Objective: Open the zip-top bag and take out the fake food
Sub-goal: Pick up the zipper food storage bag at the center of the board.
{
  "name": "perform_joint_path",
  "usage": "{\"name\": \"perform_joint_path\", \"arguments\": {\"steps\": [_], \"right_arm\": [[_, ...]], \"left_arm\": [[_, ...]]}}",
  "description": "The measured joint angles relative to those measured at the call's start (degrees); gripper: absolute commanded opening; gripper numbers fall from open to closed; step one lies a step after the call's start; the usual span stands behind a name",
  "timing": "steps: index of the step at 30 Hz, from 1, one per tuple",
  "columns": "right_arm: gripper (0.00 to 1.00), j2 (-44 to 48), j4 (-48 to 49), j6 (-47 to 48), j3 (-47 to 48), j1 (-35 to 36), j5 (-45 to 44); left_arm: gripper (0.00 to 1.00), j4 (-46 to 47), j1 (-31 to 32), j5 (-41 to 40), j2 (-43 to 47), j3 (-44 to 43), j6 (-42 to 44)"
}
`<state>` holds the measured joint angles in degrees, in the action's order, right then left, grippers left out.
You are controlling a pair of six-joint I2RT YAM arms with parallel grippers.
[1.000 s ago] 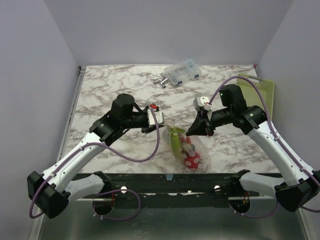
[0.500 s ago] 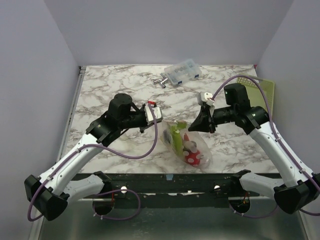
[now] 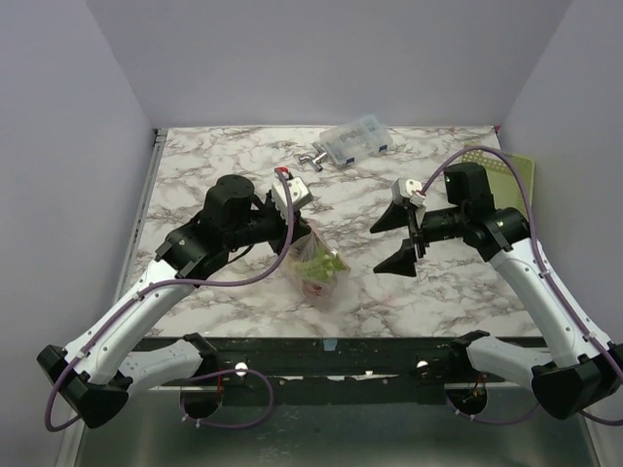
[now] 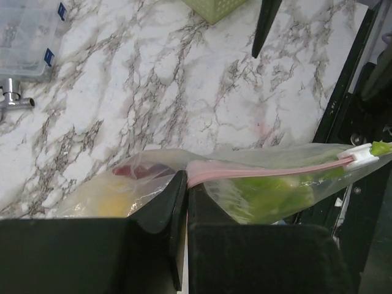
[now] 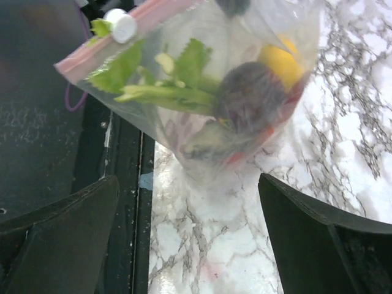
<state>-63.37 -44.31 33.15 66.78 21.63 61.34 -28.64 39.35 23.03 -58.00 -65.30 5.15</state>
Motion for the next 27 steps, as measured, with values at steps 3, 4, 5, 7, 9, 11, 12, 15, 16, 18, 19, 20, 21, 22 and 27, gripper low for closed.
{"name": "perform_joint_path", "arguments": {"steps": [3,4,5,7,9,11,12,15,16,18,19,20,21,22,27], "right_arm": [[1.00,0.07,-2.60,3.04,0.52,0.00,2.60],[1.00,0.07,-3.15,3.69,0.52,0.00,3.21],[1.00,0.07,-3.48,3.78,0.50,0.00,3.91],[1.00,0.24,-3.26,3.10,0.22,0.00,4.83],[1.00,0.74,-2.75,1.22,-0.07,0.00,5.16],[1.00,1.20,-1.77,-0.81,-0.02,0.00,5.16],[1.00,1.38,-1.27,-1.84,0.07,0.00,5.09],[1.00,1.64,0.92,-5.27,0.42,0.00,4.26],[1.00,1.70,1.62,-6.27,0.44,0.00,3.87],[1.00,1.97,2.78,-7.98,0.44,0.00,3.19],[0.99,2.14,3.23,-8.72,0.44,0.00,2.89],[0.99,2.34,3.56,-9.31,0.44,0.00,2.62],[0.98,2.56,3.87,-9.88,0.48,0.00,2.34],[0.97,2.78,4.00,-10.29,0.61,0.00,1.95],[0.81,3.08,4.79,-12.15,3.50,-0.13,-2.25]], "left_arm": [[0.00,-0.57,0.44,-1.46,-1.66,-1.20,-2.91],[0.00,-0.74,0.61,-1.86,-2.14,-1.51,-3.82],[0.00,-0.81,0.92,-2.58,-2.84,-1.81,-4.96],[0.00,-0.92,1.36,-3.41,-3.74,-2.32,-6.73],[0.00,-1.07,1.99,-4.63,-4.90,-3.34,-8.46],[0.00,-1.18,2.51,-5.70,-6.21,-4.68,-10.05],[0.00,-1.27,2.75,-6.29,-6.88,-5.42,-11.02],[0.00,-1.55,3.45,-8.11,-9.38,-8.02,-13.35],[0.00,-1.84,3.82,-8.90,-10.27,-9.05,-13.88],[0.00,-2.38,4.79,-10.51,-11.80,-11.04,-14.86],[0.00,-2.69,5.18,-11.10,-12.41,-11.85,-15.19],[0.00,-3.08,5.81,-12.17,-13.18,-12.90,-15.65],[0.00,-3.32,6.23,-12.79,-13.62,-13.51,-15.89],[0.00,-3.72,6.47,-13.57,-13.86,-13.90,-16.13],[0.00,-4.31,7.89,-15.87,-14.95,-14.97,-16.92]]}}
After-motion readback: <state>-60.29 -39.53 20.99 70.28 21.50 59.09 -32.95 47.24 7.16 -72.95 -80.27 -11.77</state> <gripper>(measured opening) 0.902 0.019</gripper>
